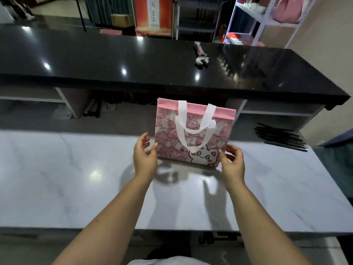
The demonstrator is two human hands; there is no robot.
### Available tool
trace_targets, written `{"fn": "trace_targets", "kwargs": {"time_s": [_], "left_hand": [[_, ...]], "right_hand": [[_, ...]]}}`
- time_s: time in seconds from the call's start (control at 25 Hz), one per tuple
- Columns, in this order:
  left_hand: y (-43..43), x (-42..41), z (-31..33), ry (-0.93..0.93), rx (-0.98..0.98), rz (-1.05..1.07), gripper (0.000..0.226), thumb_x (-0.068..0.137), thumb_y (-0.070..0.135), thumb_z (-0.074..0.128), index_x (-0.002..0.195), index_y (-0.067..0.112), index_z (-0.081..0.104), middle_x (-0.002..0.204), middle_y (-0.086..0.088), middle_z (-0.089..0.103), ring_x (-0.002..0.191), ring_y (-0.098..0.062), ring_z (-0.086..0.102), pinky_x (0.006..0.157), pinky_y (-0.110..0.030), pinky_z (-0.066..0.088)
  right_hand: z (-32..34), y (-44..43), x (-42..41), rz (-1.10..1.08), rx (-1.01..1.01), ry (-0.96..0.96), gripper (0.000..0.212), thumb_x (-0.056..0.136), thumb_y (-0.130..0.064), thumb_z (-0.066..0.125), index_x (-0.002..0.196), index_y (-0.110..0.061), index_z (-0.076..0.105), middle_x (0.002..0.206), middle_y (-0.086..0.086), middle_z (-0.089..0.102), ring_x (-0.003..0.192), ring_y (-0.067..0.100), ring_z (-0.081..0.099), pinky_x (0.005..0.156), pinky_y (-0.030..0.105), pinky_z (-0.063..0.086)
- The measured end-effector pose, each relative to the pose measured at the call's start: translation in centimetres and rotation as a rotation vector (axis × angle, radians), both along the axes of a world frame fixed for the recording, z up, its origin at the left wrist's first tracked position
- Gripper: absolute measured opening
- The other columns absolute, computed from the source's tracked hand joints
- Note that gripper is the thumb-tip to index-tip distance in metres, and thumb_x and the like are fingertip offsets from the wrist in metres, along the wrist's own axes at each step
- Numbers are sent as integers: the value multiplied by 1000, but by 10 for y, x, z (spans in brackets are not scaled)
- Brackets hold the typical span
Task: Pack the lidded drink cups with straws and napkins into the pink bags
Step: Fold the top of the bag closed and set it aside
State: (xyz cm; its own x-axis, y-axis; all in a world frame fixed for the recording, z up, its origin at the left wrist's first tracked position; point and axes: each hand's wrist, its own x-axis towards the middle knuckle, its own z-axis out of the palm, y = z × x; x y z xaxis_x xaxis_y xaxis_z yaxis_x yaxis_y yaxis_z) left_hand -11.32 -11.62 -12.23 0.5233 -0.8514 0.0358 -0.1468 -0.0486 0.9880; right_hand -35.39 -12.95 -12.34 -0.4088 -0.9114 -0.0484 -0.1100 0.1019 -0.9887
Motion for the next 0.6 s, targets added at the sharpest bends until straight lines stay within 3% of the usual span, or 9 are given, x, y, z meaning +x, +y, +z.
{"fn": "trace_targets", "kwargs": {"time_s": [0.04,0.12,0.28,0.44,0.6], "left_hand": [[-9,3,5,-7,9,-5,39,92,13,62,130,15,52,116,3,58,105,-10,56,81,-11,44],[-23,8,10,-32,58,-36,25,93,11,60,118,11,61,105,1,64,100,-16,62,86,-24,51],[-26,14,16,39,66,14,9,90,8,63,93,15,66,91,-3,69,89,-22,67,89,-43,55],[-2,49,48,170,15,148,15,90,7,63,87,22,67,91,-5,70,85,-20,66,87,-42,55],[66,93,76,233,-81,439,13,92,4,60,101,10,66,88,-3,70,73,-9,67,76,-32,59]], "right_hand": [[5,-2,3,39,-1,8,21,88,-14,67,106,-19,56,101,-6,61,87,6,58,67,15,50],[9,-7,5,20,-13,-2,12,88,-7,65,96,-15,61,89,-4,64,80,10,59,59,6,46],[25,-22,2,44,11,-129,14,85,-2,68,81,-15,64,77,-2,67,69,11,61,60,15,50],[60,-42,34,240,-7,-232,11,83,0,68,83,-11,66,78,2,68,69,12,63,60,19,54],[85,-46,110,511,11,-321,10,83,0,69,85,-10,67,80,4,70,67,11,66,63,24,57]]}}
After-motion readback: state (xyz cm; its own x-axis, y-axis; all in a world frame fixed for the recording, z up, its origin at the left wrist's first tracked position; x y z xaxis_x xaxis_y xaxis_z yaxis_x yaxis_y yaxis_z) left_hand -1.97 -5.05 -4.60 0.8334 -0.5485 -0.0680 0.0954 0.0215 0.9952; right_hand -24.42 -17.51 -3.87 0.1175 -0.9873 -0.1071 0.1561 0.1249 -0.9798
